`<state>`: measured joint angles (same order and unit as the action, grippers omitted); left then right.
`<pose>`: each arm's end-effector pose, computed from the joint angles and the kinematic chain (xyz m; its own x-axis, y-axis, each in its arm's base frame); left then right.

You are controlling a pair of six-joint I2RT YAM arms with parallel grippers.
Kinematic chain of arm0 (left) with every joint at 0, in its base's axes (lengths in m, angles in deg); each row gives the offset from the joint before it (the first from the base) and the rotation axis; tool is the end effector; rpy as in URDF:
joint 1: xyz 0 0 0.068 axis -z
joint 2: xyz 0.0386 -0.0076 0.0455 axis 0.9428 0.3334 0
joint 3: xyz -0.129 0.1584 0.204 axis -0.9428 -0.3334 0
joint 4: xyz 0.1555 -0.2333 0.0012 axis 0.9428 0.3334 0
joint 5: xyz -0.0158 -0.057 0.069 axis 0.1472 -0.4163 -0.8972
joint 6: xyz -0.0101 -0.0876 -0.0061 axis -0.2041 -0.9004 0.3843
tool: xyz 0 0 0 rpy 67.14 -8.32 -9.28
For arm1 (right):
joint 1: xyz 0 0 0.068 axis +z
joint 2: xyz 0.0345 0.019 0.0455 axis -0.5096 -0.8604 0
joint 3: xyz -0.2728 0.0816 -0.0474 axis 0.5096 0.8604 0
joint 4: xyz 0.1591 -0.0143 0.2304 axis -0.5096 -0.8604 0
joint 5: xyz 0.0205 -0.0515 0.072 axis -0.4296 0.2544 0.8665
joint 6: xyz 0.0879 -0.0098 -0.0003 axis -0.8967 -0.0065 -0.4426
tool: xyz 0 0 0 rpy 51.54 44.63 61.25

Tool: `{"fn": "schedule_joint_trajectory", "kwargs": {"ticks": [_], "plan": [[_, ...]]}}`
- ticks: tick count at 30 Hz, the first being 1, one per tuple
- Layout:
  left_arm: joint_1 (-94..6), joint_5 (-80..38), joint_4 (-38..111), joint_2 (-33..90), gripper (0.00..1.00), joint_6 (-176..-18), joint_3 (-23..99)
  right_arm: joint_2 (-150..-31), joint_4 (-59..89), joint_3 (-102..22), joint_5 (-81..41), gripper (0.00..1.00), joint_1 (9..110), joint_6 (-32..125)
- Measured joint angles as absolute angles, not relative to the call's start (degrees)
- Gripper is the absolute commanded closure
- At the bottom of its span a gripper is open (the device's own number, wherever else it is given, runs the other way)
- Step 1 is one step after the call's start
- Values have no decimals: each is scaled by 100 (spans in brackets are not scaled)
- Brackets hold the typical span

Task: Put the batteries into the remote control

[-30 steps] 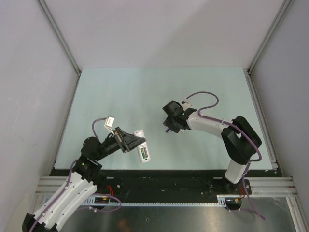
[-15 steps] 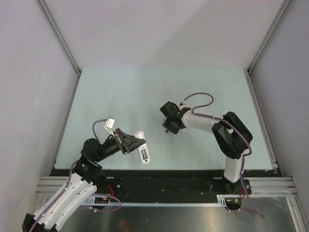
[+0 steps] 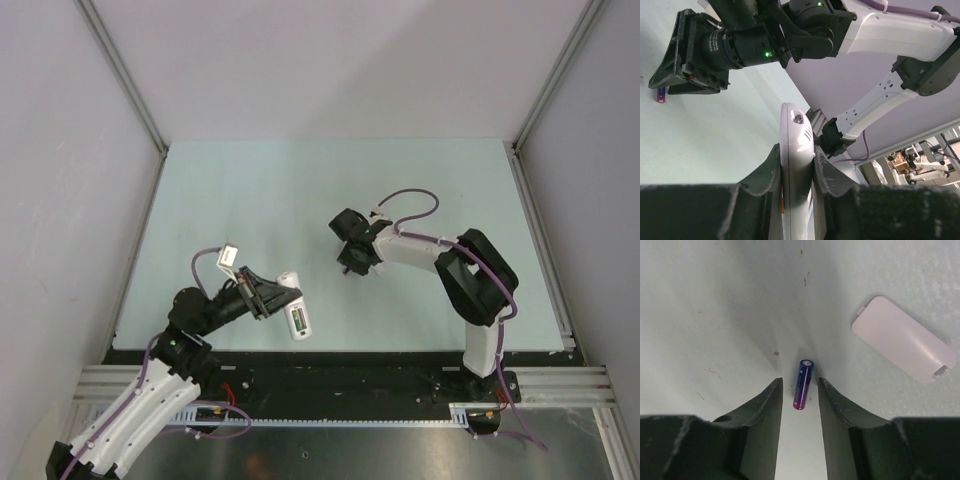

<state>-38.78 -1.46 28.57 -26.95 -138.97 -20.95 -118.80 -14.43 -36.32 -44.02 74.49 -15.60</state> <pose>0.1245 -0.1206 0.2469 -0.6628 -0.4250 -0.6165 0.5560 0.2722 -0.7854 0.3163 0.2730 0.1282 -0.7838 0.4881 -0.3841 0.4094 0.8710 0.2715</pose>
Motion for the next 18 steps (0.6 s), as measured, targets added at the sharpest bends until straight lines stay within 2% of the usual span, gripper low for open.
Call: {"fn": "schedule_joint_trajectory", "kwargs": {"ticks": [18], "plan": [[-3875, -233, 2859, -2697, 100, -13897, -2132, -11946, -1648, -3757, -4509, 61, 7283, -1364]]}}
